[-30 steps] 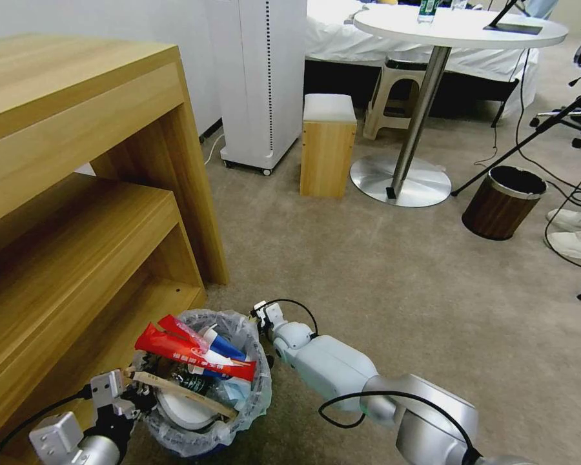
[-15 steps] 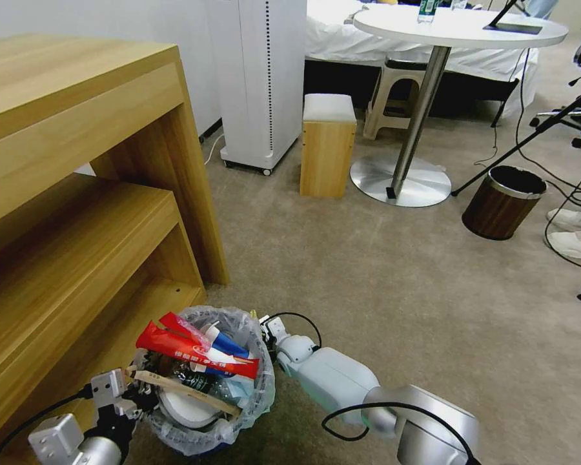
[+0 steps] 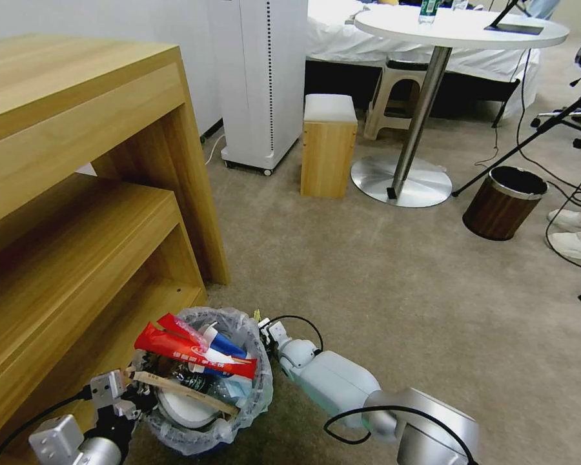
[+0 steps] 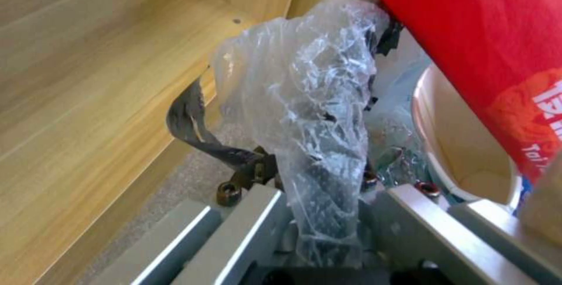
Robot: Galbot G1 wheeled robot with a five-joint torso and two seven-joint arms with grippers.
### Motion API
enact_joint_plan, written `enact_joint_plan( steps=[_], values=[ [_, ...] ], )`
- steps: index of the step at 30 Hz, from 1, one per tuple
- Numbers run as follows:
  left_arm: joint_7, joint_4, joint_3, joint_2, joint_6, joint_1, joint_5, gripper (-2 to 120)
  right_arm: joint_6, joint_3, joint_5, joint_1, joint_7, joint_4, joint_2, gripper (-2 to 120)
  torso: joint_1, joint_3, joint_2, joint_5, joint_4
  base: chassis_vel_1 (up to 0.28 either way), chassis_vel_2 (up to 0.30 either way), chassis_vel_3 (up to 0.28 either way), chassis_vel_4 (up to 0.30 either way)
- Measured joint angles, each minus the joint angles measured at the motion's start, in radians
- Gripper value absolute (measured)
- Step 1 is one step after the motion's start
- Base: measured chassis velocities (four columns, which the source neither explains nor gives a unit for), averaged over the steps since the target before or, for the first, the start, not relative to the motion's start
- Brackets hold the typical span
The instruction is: Pick up the trash bin and place the garbage on the floor into it.
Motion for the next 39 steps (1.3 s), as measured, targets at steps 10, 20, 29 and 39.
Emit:
enact_joint_plan(
  steps=[10, 20, 29, 39],
  values=[
    [-0.013, 0.062, -0.012, 0.031, 0.003, -0.036, -0.025, 1, 0.214, 0.003, 0.073, -0.035, -0.157, 0.257, -0.096, 0, 0.000, 0.000, 0.000, 0.0002, 0.0011, 0.000, 0.000, 0.000, 0.000],
    [-0.023, 0.106, -0.012, 0.049, 0.014, -0.063, -0.035, 1, 0.278, 0.098, 0.124, -0.089, -0.223, 0.588, -0.372, 0, 0.000, 0.000, 0.000, 0.0004, 0.0009, 0.000, 0.000, 0.000, 0.000],
    [-0.025, 0.133, -0.012, 0.068, 0.022, -0.076, -0.045, 1, 0.415, 0.231, 0.128, -0.182, -0.346, 0.790, -0.602, 0, 0.000, 0.000, 0.000, 0.0003, 0.0000, 0.000, 0.000, 0.000, 0.000],
    [-0.027, 0.141, -0.008, 0.072, 0.024, -0.080, -0.049, 1, 0.455, 0.309, 0.126, -0.246, -0.405, 0.922, -0.664, 0, 0.000, 0.000, 0.000, 0.0004, 0.0003, 0.000, 0.000, 0.000, 0.000]
  ],
)
